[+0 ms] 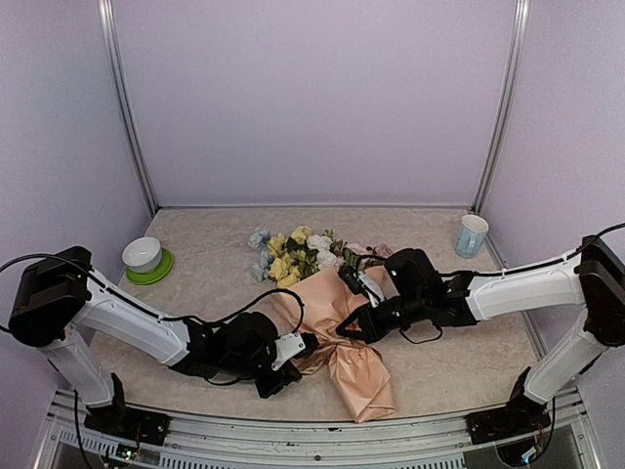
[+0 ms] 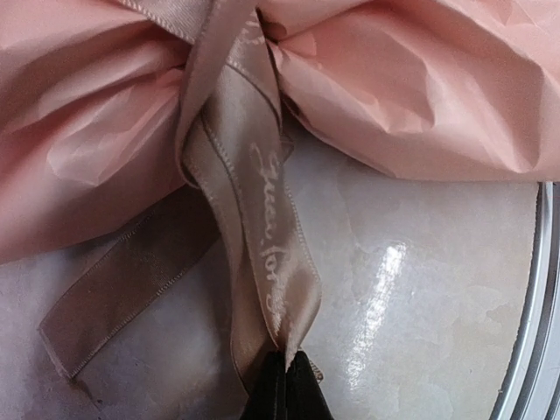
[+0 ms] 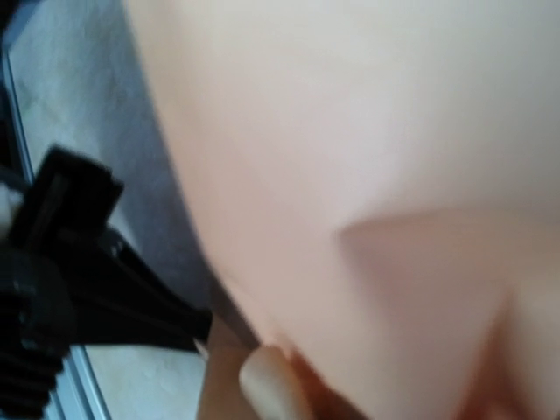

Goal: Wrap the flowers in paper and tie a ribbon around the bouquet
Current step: Cross the half-tied ribbon over the folded bouquet.

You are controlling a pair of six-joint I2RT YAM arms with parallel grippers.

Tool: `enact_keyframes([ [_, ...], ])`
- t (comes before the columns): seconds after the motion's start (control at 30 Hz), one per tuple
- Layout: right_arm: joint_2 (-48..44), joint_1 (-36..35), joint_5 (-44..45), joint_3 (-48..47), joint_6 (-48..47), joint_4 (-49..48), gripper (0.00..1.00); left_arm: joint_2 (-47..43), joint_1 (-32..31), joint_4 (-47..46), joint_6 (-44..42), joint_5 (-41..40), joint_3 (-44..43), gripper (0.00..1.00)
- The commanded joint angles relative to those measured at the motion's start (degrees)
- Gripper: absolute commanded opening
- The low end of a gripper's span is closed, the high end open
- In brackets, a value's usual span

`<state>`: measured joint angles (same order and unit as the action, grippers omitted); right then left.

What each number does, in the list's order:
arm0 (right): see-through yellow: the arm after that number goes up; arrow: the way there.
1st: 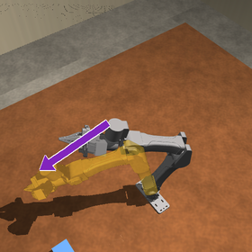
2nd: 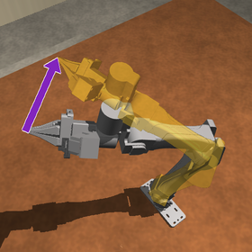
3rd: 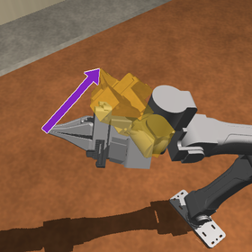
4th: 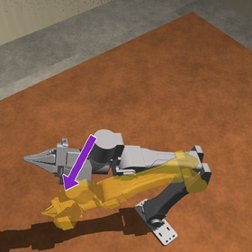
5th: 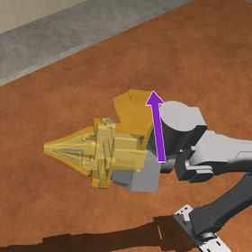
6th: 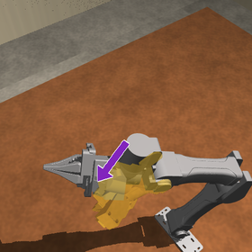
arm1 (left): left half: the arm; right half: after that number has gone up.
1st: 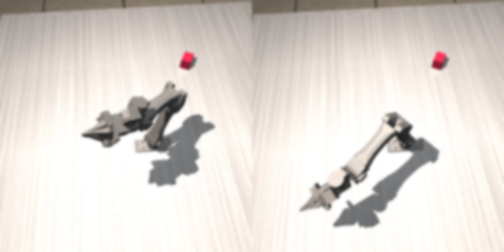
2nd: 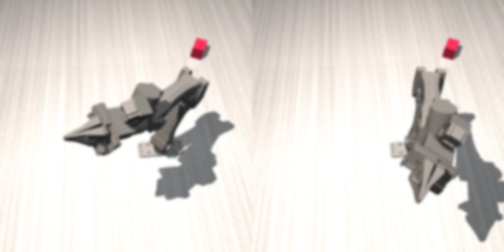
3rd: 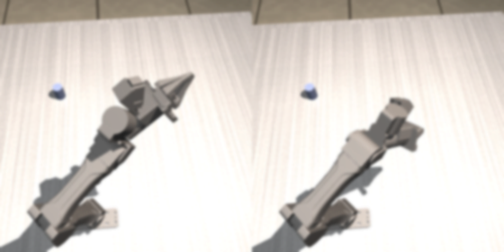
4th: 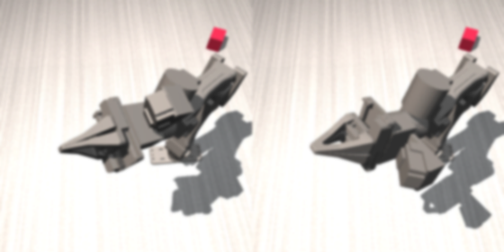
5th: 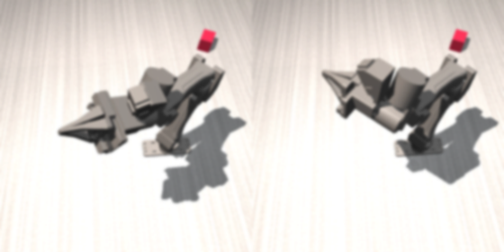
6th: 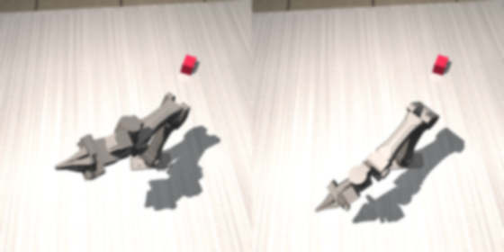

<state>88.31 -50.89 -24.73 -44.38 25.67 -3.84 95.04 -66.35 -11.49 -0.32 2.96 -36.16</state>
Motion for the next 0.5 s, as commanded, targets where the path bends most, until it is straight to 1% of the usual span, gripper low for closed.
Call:
enact_keyframes([
  [0.0,-4.47,2.55,0.77,3.26,7.06,-7.55,0.00,-0.78,-0.17,0.05,-1.02,0.06,-0.86,0.00],
  [0.07,-5.54,3.58,0.72,5.58,9.89,-10.21,0.00,-0.30,-0.14,0.30,-1.09,0.16,-1.07,0.00],
  [0.17,-6.19,4.12,1.74,7.94,11.57,-12.59,0.00,0.04,-0.16,0.37,-1.30,0.45,-1.19,0.00],
  [0.37,-5.42,5.34,1.23,9.54,13.55,-15.51,0.00,0.51,-0.18,1.41,-2.35,0.06,-2.06,0.00],
  [0.47,-5.39,6.36,0.78,9.95,14.64,-17.04,0.02,0.81,-0.17,1.34,-2.19,0.08,-2.02,0.00],
])
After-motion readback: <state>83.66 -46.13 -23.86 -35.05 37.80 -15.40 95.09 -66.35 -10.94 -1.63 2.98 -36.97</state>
